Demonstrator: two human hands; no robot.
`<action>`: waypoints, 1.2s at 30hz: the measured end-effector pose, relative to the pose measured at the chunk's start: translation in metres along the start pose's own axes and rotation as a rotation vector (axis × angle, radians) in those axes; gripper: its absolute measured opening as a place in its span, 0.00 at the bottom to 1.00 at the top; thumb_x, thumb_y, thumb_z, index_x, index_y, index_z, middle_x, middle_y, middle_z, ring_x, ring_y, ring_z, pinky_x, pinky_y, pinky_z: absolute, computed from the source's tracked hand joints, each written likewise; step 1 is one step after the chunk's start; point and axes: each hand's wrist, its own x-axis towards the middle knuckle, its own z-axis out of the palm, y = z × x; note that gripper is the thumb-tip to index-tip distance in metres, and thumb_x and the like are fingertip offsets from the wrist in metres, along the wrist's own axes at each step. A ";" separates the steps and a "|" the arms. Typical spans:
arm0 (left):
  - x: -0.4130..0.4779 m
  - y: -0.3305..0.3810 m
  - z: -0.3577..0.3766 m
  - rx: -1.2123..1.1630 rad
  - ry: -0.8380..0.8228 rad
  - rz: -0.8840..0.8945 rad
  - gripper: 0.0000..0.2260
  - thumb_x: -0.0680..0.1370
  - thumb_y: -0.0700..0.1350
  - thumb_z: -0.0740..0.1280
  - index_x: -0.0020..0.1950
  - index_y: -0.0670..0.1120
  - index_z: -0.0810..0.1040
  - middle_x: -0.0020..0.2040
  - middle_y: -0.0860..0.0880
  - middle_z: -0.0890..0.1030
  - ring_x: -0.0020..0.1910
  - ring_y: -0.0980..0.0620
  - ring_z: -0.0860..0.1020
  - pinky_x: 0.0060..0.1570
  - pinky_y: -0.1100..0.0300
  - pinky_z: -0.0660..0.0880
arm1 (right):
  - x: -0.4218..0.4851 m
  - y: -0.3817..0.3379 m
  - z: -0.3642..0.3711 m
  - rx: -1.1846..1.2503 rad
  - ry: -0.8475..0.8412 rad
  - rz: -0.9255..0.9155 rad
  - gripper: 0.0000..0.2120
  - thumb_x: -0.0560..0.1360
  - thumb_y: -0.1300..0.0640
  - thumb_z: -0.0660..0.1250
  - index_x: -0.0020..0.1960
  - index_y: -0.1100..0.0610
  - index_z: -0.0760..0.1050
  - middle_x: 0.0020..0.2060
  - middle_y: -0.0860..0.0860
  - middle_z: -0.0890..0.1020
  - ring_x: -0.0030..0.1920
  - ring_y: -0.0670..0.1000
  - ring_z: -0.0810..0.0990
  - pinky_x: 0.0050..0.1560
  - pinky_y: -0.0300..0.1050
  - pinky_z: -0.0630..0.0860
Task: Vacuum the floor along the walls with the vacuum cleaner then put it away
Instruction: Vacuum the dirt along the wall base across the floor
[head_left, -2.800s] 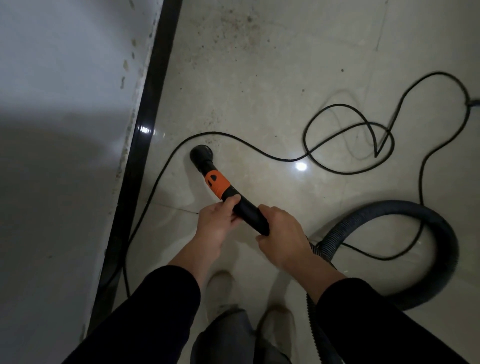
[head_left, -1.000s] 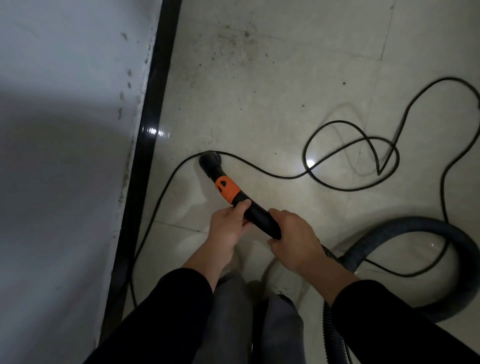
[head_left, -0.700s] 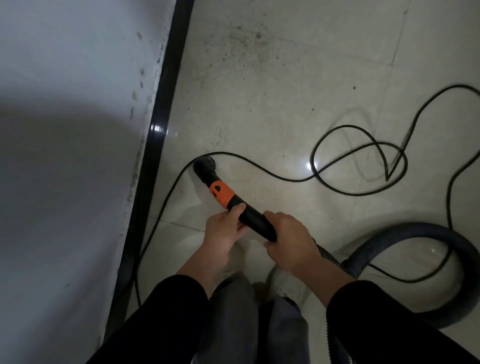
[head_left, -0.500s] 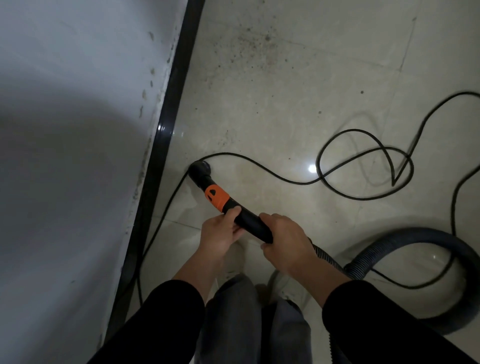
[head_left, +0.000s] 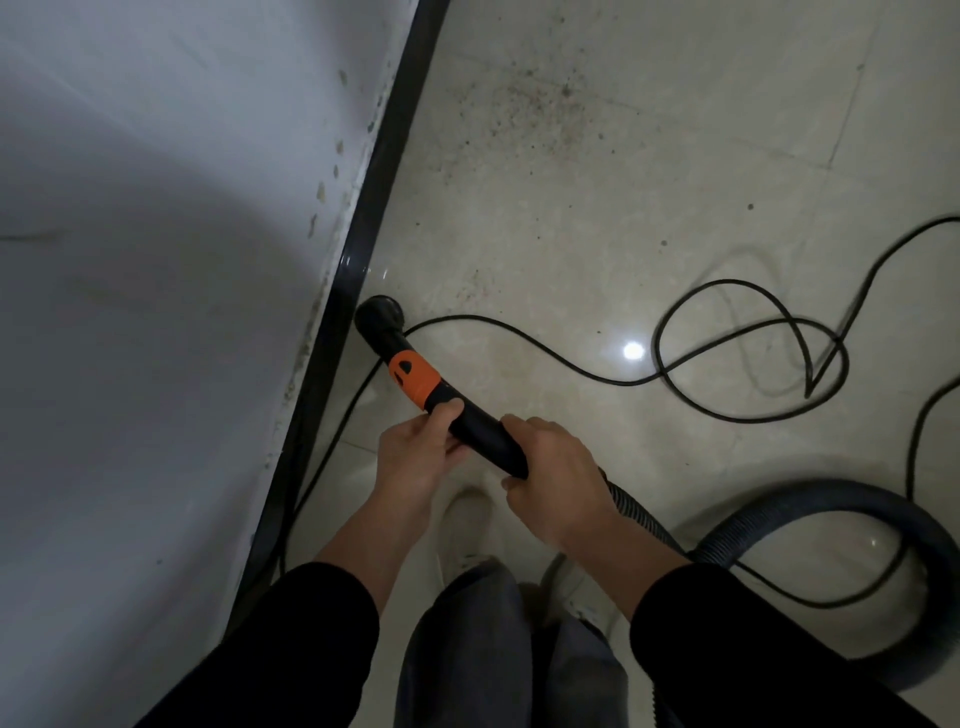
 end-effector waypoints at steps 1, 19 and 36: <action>0.005 0.003 -0.002 0.011 0.002 0.009 0.10 0.79 0.44 0.67 0.54 0.39 0.80 0.48 0.43 0.85 0.47 0.53 0.84 0.42 0.67 0.79 | 0.006 -0.002 0.002 0.008 0.003 -0.001 0.15 0.71 0.64 0.66 0.58 0.57 0.71 0.48 0.54 0.77 0.49 0.54 0.74 0.44 0.45 0.69; 0.009 -0.007 0.003 -0.003 0.009 -0.053 0.08 0.78 0.43 0.67 0.51 0.40 0.80 0.48 0.42 0.85 0.46 0.53 0.85 0.39 0.68 0.79 | 0.004 0.001 0.000 -0.002 -0.066 0.056 0.11 0.72 0.62 0.67 0.52 0.57 0.69 0.43 0.52 0.73 0.48 0.55 0.75 0.47 0.48 0.72; 0.000 -0.014 0.044 0.058 -0.020 -0.071 0.08 0.78 0.43 0.69 0.49 0.38 0.79 0.49 0.39 0.84 0.48 0.50 0.84 0.44 0.64 0.80 | -0.015 0.033 -0.014 0.036 -0.002 0.129 0.14 0.72 0.62 0.68 0.55 0.57 0.70 0.44 0.51 0.72 0.47 0.54 0.74 0.47 0.47 0.72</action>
